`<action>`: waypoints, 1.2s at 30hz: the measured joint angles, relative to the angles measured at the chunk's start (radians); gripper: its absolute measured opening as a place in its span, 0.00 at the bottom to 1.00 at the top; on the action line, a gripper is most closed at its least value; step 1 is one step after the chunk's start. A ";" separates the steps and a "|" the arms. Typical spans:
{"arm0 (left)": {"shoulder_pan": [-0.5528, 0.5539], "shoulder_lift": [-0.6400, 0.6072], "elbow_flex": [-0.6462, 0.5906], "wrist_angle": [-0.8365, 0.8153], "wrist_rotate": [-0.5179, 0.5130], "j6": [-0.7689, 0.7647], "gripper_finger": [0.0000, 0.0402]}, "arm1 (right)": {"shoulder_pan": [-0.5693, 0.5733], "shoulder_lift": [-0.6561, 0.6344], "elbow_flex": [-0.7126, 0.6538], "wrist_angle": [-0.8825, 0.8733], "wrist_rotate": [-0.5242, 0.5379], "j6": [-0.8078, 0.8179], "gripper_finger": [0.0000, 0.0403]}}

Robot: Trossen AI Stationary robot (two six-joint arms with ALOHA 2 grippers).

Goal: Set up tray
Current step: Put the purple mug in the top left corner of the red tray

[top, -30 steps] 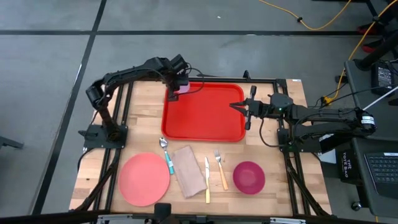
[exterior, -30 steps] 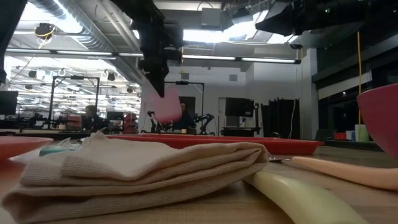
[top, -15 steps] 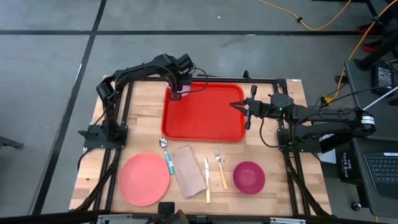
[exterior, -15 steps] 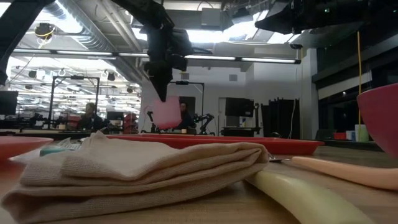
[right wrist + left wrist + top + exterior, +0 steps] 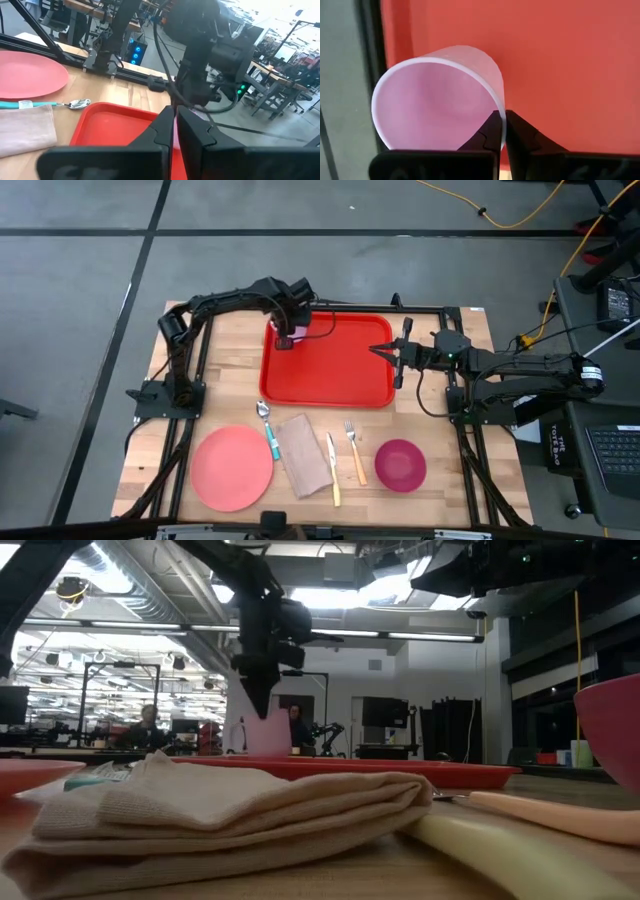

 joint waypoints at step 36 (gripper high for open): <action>-0.026 0.041 0.001 -0.035 -0.028 0.055 0.02 | 0.000 0.000 0.000 0.000 0.000 -0.003 0.07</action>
